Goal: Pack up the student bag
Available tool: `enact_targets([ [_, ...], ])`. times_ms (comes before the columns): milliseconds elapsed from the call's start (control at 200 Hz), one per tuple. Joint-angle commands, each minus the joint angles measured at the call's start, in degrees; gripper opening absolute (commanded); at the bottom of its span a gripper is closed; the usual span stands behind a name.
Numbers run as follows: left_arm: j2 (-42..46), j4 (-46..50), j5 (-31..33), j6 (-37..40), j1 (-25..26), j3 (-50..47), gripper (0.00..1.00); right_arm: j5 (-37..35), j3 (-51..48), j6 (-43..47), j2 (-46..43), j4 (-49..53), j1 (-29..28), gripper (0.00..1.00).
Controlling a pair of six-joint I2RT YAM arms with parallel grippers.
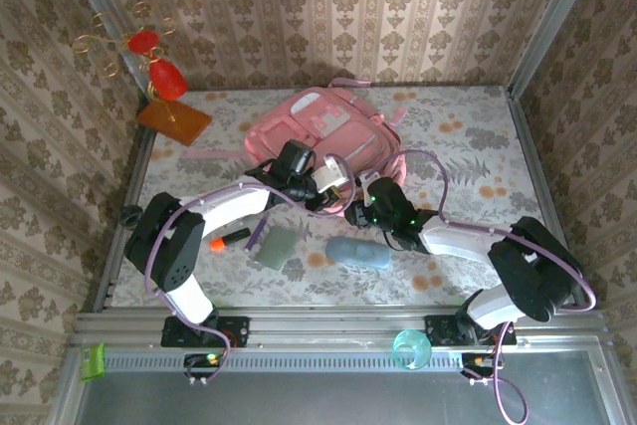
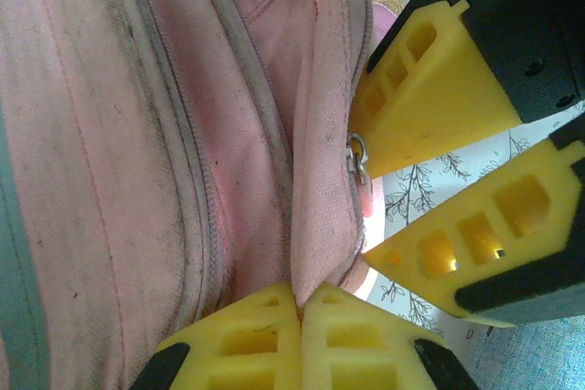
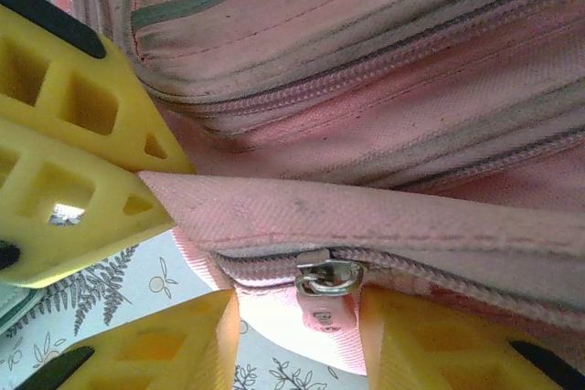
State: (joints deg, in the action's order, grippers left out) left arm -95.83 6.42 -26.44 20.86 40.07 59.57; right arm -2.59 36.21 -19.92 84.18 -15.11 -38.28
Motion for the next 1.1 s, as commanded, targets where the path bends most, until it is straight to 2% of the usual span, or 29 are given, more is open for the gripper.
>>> enact_targets([
  [0,2.6,-0.6,-4.7,-1.5,0.9,2.9,0.0,-3.1,1.3,-1.6,1.8,-2.2,-0.6,0.39],
  [170,3.0,-0.9,-5.3,-2.2,1.0,3.0,0.0,-6.4,0.4,-2.9,3.3,-3.8,-1.3,0.34],
  [335,3.3,-1.5,-5.1,-2.5,0.9,2.4,0.0,-8.2,-0.8,-2.8,2.9,-5.7,-1.3,0.16],
  [485,3.4,-1.0,-3.2,-1.8,0.6,2.1,0.0,-10.6,-1.7,-1.8,0.2,-2.7,-1.1,0.0],
  [580,3.5,0.1,-1.5,-0.6,0.1,1.9,0.0,-10.5,-1.9,-1.4,-1.8,0.8,-0.4,0.0],
  [710,3.8,0.2,-0.6,0.1,-0.5,1.3,0.0,-2.5,-3.3,-0.5,-3.9,1.8,1.9,0.04],
  [875,4.1,-0.2,-1.1,0.5,-0.6,0.8,0.0,14.0,-4.6,-0.2,-3.5,-1.8,6.6,0.07],
  [955,4.0,-0.4,-1.4,0.5,-0.6,0.6,0.0,17.7,-3.9,-0.3,-2.9,-2.1,7.5,0.08],
  [1095,4.1,-0.4,-1.5,0.4,-0.6,0.5,0.0,19.5,-3.5,-0.9,-2.1,-2.8,8.2,0.11],
])
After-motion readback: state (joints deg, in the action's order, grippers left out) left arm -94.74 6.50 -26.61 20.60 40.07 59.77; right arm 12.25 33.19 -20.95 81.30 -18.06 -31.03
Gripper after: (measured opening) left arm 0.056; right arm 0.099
